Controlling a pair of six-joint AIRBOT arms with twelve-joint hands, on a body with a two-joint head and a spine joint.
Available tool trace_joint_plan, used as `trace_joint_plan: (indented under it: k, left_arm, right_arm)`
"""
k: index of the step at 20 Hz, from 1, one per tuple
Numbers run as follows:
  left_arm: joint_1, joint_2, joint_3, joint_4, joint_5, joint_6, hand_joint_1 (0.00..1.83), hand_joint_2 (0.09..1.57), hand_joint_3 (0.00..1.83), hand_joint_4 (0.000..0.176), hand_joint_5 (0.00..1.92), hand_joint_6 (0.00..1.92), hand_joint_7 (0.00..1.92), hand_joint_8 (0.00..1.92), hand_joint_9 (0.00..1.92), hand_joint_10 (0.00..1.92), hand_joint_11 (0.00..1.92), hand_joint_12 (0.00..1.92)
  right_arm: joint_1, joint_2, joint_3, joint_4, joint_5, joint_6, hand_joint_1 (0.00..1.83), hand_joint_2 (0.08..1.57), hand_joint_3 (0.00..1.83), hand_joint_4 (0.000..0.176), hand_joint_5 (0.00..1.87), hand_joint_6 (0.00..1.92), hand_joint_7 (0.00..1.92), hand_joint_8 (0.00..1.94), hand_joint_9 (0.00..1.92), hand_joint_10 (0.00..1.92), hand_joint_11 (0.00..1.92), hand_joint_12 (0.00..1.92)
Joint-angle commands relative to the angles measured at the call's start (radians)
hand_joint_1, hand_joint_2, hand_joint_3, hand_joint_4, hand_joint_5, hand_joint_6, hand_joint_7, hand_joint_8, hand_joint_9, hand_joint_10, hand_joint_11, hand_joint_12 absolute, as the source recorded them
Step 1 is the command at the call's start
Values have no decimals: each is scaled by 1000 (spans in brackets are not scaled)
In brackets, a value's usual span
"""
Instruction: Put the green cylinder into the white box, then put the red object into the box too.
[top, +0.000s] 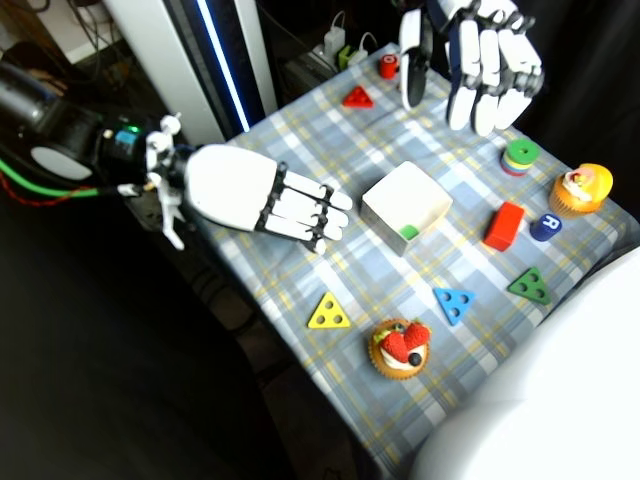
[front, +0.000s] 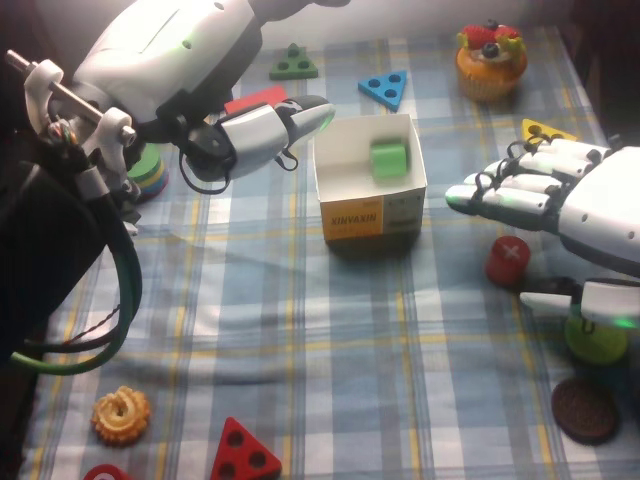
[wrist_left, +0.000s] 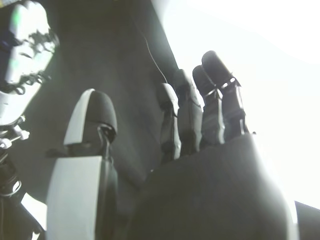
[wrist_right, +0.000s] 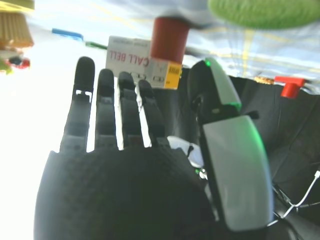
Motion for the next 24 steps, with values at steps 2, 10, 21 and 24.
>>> trace_joint_plan:
  k: [2, 10, 21, 24]
  left_arm:
    - [-5, 7, -8, 40, -125, -12, 882, 1258, 1, 31, 352, 377, 460, 132, 38, 895, 0, 1313]
    - [3, 10, -16, 46, -138, -19, 869, 1237, 0, 32, 377, 402, 510, 121, 25, 1020, 0, 1391]
    - [27, 26, -29, 36, -164, -20, 854, 1240, 0, 41, 380, 391, 524, 124, 32, 1020, 0, 1462]
    - [63, 40, -42, 2, -197, -25, 884, 1268, 1, 4, 417, 312, 520, 94, 61, 888, 0, 1223]
  right_arm:
    - [18, -11, 9, 6, 98, 4, 776, 1288, 0, 0, 195, 17, 236, 4, 55, 424, 0, 1045]
    - [27, -27, 21, 7, 82, 4, 833, 1297, 0, 0, 452, 136, 522, 103, 44, 978, 0, 1393]
    - [86, 14, -11, -43, 137, 8, 1165, 1266, 0, 0, 634, 1366, 801, 1489, 392, 1561, 0, 1916]
    - [142, 20, -14, -77, 164, 24, 1129, 1290, 0, 0, 652, 1375, 707, 1583, 290, 1629, 0, 1921]
